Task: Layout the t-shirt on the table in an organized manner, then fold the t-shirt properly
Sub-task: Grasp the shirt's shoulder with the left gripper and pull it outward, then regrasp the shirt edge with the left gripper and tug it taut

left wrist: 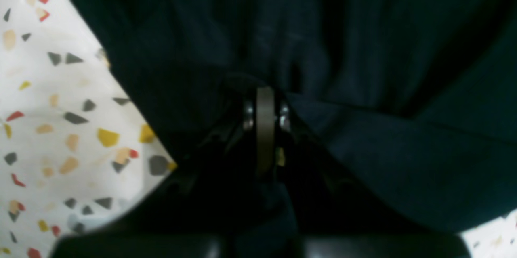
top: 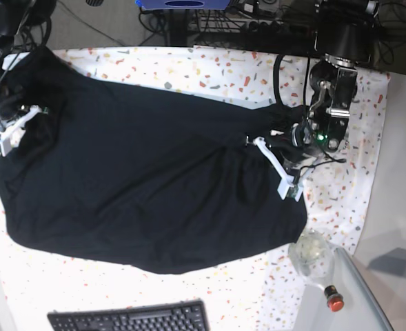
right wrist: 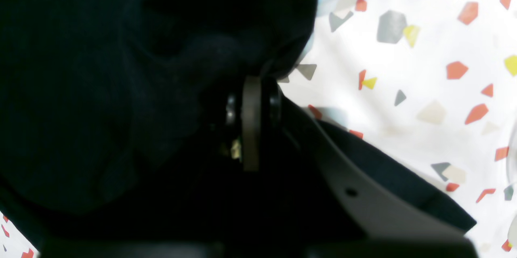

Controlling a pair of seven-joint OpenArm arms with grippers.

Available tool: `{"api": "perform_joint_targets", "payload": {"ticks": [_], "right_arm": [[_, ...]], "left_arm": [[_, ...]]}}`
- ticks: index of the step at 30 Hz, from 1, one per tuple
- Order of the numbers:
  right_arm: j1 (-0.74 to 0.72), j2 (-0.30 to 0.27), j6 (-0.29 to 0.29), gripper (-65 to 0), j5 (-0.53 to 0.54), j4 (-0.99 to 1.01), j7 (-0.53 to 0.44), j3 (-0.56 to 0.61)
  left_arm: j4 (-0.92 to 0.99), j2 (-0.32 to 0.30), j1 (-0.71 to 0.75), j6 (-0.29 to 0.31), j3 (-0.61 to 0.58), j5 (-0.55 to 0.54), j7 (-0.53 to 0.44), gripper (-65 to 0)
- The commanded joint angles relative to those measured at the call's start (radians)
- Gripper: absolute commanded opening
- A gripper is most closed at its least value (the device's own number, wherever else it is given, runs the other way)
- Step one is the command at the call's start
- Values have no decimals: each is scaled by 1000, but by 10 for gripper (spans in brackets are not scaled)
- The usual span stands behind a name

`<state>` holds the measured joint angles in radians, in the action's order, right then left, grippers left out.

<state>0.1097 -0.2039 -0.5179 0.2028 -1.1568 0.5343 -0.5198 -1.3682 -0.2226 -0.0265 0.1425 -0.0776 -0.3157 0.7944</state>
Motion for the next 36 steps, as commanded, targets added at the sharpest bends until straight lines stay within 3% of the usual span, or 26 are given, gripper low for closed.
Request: {"api": "perform_joint_targets", "payload": {"ticks": [1, 6, 14, 27, 36], "right_arm": [[3, -10, -11, -650, -13, -5, 31, -3], [3, -10, -11, -650, -13, -5, 31, -1], [3, -10, -11, -650, -13, -5, 31, -1], [3, -12, -11, -650, -15, -5, 31, -3], [3, -12, -11, -650, -15, -10, 27, -13]], "left_arm": [[-27, -8, -2, 1, 20, -3, -13, -650], [-129, -2, 29, 1, 108, -10, 4, -650], [-374, -2, 104, 1, 131, -9, 193, -650], [-563, -5, 511, -1, 131, -3, 190, -650], [-567, -5, 646, -1, 131, -1, 188, -650]]}}
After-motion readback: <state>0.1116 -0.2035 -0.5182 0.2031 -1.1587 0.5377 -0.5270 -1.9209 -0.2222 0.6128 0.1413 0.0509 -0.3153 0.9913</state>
